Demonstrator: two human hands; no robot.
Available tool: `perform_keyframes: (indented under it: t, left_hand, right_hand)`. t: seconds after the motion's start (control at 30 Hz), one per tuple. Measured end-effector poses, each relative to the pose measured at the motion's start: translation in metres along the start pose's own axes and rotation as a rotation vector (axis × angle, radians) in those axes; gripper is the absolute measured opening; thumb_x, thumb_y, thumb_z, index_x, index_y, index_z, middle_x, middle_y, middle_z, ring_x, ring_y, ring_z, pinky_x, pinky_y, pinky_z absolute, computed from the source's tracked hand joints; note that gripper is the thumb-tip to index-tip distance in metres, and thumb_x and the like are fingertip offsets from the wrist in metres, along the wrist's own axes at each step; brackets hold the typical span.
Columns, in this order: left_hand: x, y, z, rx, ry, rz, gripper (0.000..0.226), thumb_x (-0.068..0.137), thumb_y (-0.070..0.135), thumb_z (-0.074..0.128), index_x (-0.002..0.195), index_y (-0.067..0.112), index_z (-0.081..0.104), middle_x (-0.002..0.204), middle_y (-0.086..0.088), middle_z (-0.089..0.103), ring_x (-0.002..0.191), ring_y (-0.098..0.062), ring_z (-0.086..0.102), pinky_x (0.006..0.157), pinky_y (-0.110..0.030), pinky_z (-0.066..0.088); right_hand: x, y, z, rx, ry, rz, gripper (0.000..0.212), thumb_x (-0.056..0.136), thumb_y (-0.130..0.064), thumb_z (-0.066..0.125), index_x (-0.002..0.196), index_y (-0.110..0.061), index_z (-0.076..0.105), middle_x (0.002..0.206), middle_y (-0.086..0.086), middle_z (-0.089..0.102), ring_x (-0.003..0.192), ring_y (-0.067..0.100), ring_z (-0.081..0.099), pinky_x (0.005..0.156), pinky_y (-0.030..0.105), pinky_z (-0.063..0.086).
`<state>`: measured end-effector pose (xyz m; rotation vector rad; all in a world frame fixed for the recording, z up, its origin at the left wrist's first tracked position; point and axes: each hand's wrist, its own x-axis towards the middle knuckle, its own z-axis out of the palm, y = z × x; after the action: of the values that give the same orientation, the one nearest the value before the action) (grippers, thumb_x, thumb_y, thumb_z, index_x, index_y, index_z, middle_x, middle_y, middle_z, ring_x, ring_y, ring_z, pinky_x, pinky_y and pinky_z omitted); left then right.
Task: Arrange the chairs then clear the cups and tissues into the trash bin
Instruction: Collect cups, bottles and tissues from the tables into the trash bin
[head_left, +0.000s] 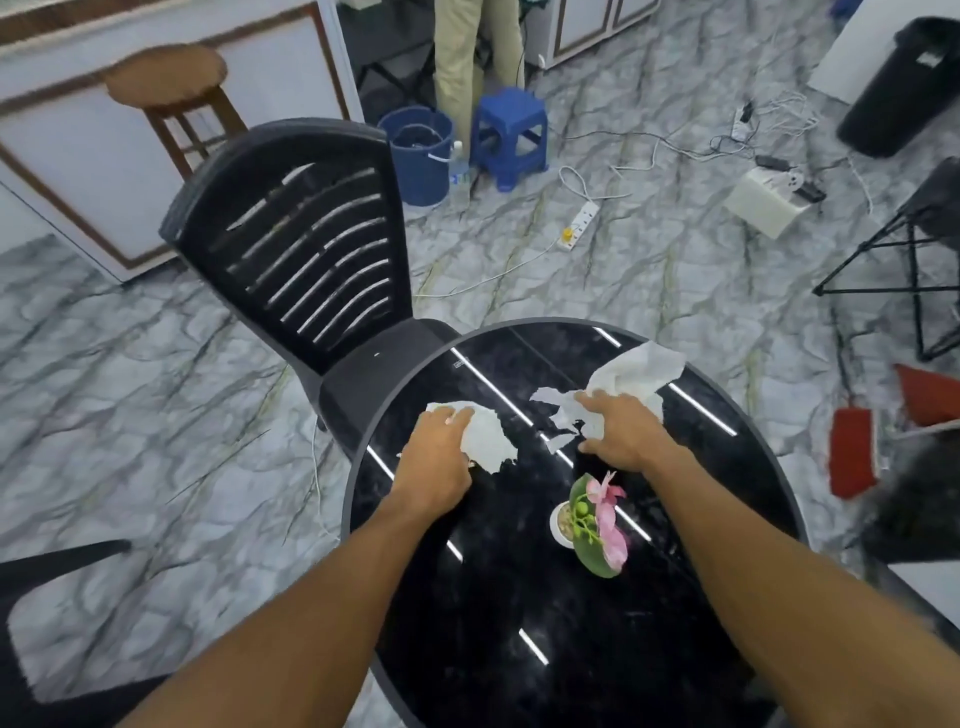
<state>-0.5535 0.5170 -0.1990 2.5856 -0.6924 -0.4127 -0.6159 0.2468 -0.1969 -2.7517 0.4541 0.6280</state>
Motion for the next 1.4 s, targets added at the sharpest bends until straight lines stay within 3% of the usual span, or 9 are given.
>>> perform_keyframes:
  t: [0.1,0.33,0.63,0.77,0.87,0.97,1.13,1.27,1.4]
  left_hand:
    - [0.014,-0.006,0.007,0.233,-0.159,-0.058,0.066,0.095,0.025,0.061,0.152,0.028,0.026,0.157,-0.013,0.018,0.135,-0.032,0.031,0.102,-0.046,0.044]
    - [0.002,-0.005,0.026,0.147,-0.189,0.063,0.027,0.075,-0.015,0.046,0.082,0.002,0.066,0.088,-0.003,0.051,0.080,-0.023,0.055,0.062,-0.033,0.048]
    - [0.010,0.062,-0.021,-0.058,-0.043,0.085,0.033,0.080,-0.007,0.056,0.105,0.006,0.075,0.101,-0.007,0.065,0.092,-0.022,0.061,0.079,-0.029,0.052]
    - [0.014,0.124,-0.059,-0.068,-0.006,0.214,0.032,0.087,-0.001,0.058,0.114,0.004,0.072,0.113,-0.011,0.066,0.108,-0.026,0.061,0.083,-0.019,0.039]
    - [-0.004,0.177,-0.071,-0.113,0.007,0.297,0.030,0.088,-0.001,0.058,0.114,0.003,0.072,0.115,-0.011,0.065,0.110,-0.026,0.059,0.082,-0.017,0.035]
    - [-0.040,0.230,-0.064,-0.148,-0.013,0.423,0.028,0.087,-0.004,0.059,0.111,0.002,0.073,0.112,-0.009,0.066,0.103,-0.020,0.060,0.082,-0.017,0.036]
    - [-0.126,0.310,-0.022,-0.152,-0.146,0.626,0.019,0.088,0.001,0.060,0.099,0.007,0.074,0.103,-0.007,0.067,0.100,-0.023,0.064,0.073,-0.017,0.038]
    - [-0.211,0.372,0.022,-0.177,-0.239,0.759,0.029,0.092,0.008,0.062,0.120,0.005,0.068,0.129,-0.011,0.063,0.119,-0.025,0.058,0.088,-0.014,0.034]
    - [-0.321,0.437,0.063,-0.179,-0.358,0.974,0.026,0.088,0.007,0.064,0.112,0.005,0.073,0.120,-0.012,0.068,0.113,-0.027,0.062,0.094,-0.022,0.040]
  right_hand:
    - [-0.002,-0.008,0.005,-0.080,0.063,-0.054,0.048,0.088,-0.019,0.062,0.135,-0.022,0.053,0.130,0.006,0.053,0.115,0.031,0.050,0.090,0.040,0.049]
    - [-0.014,0.004,0.026,0.066,0.081,0.009,0.016,0.066,0.004,0.052,0.071,0.000,0.067,0.070,0.015,0.063,0.069,0.032,0.061,0.059,0.042,0.052]
    - [-0.089,0.025,-0.028,0.503,0.419,0.221,0.020,0.072,0.007,0.057,0.077,-0.001,0.075,0.081,0.017,0.072,0.077,0.029,0.066,0.072,0.037,0.056]
    - [-0.136,0.036,-0.060,0.567,0.601,0.255,0.018,0.072,0.008,0.059,0.070,-0.002,0.074,0.077,0.014,0.071,0.067,0.021,0.063,0.054,0.016,0.045]
    - [-0.187,0.050,-0.076,0.580,0.696,0.273,0.015,0.072,0.004,0.064,0.072,-0.005,0.076,0.072,0.008,0.070,0.069,0.018,0.062,0.058,0.019,0.045]
    - [-0.249,0.069,-0.076,0.584,0.799,0.291,0.012,0.072,0.000,0.068,0.069,-0.009,0.075,0.071,0.001,0.071,0.071,0.016,0.065,0.061,0.014,0.044]
    - [-0.391,0.095,-0.051,0.576,0.931,0.429,0.010,0.075,0.001,0.066,0.070,-0.002,0.074,0.075,0.010,0.073,0.074,0.025,0.067,0.073,0.034,0.052]
    - [-0.515,0.111,-0.011,0.618,0.982,0.580,0.014,0.075,0.003,0.061,0.070,-0.002,0.073,0.079,0.005,0.074,0.079,0.018,0.067,0.070,0.022,0.052]
    - [-0.638,0.126,0.041,0.589,1.022,0.779,0.015,0.075,-0.002,0.061,0.071,-0.007,0.075,0.071,0.005,0.071,0.066,0.020,0.064,0.062,0.023,0.053]
